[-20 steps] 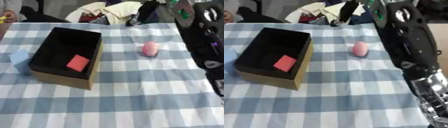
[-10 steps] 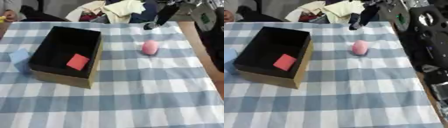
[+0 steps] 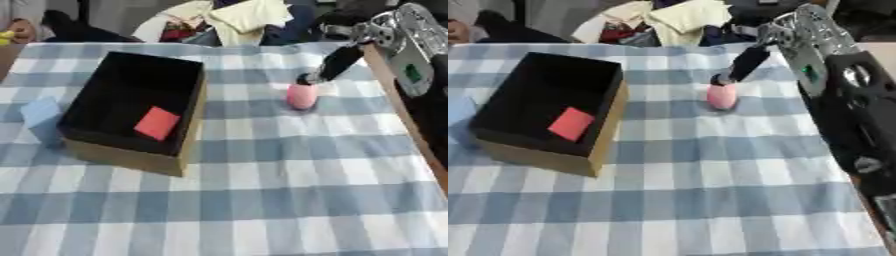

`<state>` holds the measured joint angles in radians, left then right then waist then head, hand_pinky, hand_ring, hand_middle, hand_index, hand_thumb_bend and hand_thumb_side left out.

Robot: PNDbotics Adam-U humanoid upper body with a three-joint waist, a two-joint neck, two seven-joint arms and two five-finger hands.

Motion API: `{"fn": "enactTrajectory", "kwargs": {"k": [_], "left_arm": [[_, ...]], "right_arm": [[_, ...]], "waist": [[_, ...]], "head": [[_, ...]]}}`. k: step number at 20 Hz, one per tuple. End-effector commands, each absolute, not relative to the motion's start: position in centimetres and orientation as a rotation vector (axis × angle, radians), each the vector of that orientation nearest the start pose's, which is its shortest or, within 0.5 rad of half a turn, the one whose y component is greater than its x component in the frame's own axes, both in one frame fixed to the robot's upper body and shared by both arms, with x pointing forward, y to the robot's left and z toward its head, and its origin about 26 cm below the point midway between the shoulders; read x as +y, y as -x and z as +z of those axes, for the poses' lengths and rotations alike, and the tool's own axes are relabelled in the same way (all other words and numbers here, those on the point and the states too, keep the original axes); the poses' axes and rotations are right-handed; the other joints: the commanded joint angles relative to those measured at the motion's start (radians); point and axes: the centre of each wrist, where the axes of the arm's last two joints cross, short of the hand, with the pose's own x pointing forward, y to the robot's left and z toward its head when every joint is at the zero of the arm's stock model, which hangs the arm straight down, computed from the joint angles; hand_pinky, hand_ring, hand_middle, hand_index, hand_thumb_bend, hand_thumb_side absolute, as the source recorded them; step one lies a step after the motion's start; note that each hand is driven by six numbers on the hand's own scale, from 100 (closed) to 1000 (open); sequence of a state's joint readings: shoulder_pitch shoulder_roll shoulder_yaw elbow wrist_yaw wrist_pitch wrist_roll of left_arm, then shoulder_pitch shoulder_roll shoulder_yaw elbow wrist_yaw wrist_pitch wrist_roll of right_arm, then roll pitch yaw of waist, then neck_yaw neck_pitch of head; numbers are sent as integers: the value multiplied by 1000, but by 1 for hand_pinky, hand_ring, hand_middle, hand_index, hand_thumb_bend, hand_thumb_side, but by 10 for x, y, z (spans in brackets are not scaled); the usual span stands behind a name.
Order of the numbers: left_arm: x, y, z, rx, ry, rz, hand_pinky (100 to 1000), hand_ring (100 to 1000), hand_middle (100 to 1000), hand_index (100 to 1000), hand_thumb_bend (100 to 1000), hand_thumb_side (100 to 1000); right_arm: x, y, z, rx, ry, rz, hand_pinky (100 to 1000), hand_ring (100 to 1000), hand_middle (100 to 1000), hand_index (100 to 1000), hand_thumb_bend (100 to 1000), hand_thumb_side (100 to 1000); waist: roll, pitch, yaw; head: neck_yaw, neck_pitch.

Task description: Pick up objects on the table and place them in the box.

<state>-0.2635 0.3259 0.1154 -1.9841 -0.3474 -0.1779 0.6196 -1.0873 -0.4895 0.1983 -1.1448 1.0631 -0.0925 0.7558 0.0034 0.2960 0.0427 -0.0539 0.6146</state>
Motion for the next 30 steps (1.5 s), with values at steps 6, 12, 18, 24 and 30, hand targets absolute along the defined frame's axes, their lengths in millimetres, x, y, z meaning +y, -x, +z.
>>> {"fn": "enactTrajectory", "kwargs": {"k": [6,12,18,24,30], "left_arm": [[295,-295,205,3342,1215,-255,461,684,617,793,100,780],[294,-295,204,3345,1215,-257,460,684,617,793,100,776],[293,-295,204,3350,1212,-259,459,684,618,793,100,777],[293,-295,203,3354,1209,-261,458,685,618,793,100,774],[293,-295,203,3355,1211,-264,458,685,619,792,100,777]], "right_arm": [[-242,-465,305,-1141,1126,1677,929,926,866,929,497,528],[-246,-473,292,-1096,1112,1659,928,927,871,933,493,520],[-249,-481,277,-1052,1090,1628,927,926,866,935,444,548],[-250,-485,267,-1050,1069,1614,918,918,852,931,376,525],[-255,-488,263,-1035,1100,1554,912,913,845,919,294,495]], "waist": [[1,-15,3],[1,-12,5],[3,-9,12],[4,-4,17],[5,-3,21]], "head": [[-4,-3],[-5,-5],[-10,-10],[-11,-12],[-12,-16]]}}
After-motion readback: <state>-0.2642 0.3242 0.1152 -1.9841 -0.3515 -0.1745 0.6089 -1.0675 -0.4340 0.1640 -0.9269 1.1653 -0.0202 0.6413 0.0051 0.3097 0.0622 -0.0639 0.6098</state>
